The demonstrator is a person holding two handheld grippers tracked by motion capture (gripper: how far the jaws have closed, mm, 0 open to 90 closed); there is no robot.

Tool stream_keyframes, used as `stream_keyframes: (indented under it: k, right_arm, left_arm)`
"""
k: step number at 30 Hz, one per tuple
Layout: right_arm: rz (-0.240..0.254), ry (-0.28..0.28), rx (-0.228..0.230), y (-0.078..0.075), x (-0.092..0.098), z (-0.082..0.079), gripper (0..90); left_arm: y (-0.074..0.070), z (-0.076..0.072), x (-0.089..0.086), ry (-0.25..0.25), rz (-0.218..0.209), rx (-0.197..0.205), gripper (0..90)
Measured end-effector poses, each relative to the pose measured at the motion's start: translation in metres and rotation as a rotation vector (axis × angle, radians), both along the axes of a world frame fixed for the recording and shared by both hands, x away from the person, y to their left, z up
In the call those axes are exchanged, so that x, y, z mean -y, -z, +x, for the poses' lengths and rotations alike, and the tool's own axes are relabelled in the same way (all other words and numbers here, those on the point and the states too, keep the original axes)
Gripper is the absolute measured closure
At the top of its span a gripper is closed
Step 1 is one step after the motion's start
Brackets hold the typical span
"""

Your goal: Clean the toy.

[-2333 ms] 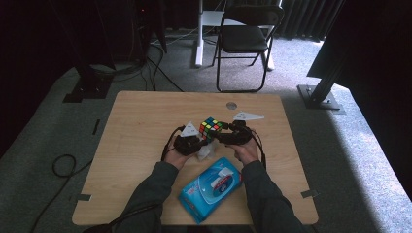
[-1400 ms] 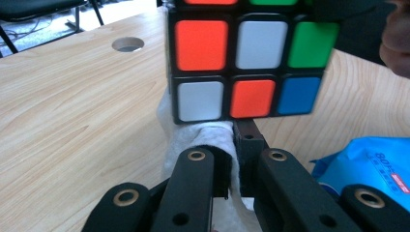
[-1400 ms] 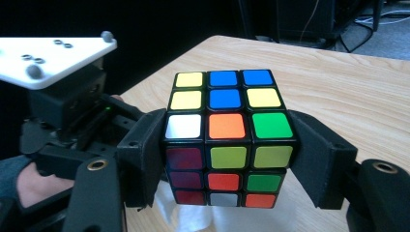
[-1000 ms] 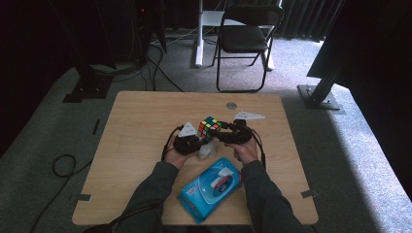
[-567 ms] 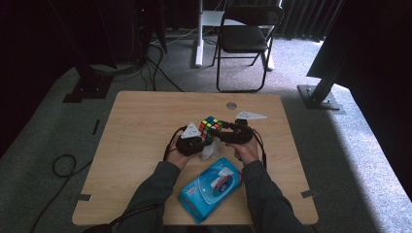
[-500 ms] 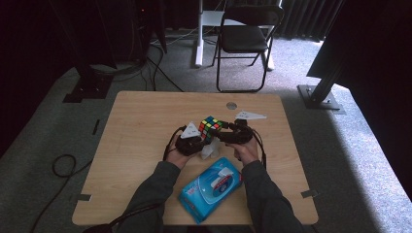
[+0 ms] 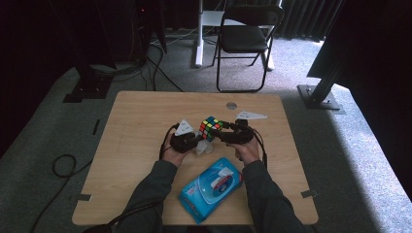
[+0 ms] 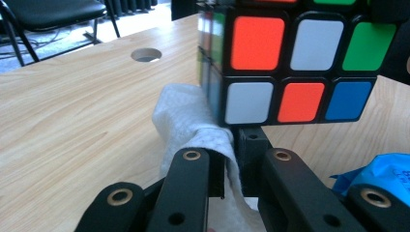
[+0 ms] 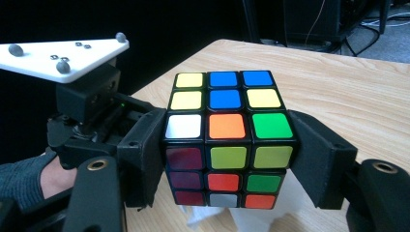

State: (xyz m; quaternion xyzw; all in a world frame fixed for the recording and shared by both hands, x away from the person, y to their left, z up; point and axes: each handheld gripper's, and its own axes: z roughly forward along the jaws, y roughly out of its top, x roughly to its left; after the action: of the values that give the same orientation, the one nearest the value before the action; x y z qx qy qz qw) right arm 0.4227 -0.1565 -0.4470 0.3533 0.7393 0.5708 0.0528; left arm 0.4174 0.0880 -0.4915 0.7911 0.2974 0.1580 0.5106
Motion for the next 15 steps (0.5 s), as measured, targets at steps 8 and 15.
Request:
stream_keyframes:
  k: [8, 15]
  right_arm:
    - [-0.018, 0.02, 0.001, 0.003, 0.005, 0.001, 34.1]
    - [-0.048, 0.037, 0.005, 0.006, 0.006, 0.0, 34.1]
  left_arm:
    - [-0.001, -0.001, -0.008, -0.031, 0.033, -0.007, 84.9]
    - [-0.003, -0.001, -0.013, -0.04, 0.041, -0.005, 85.0]
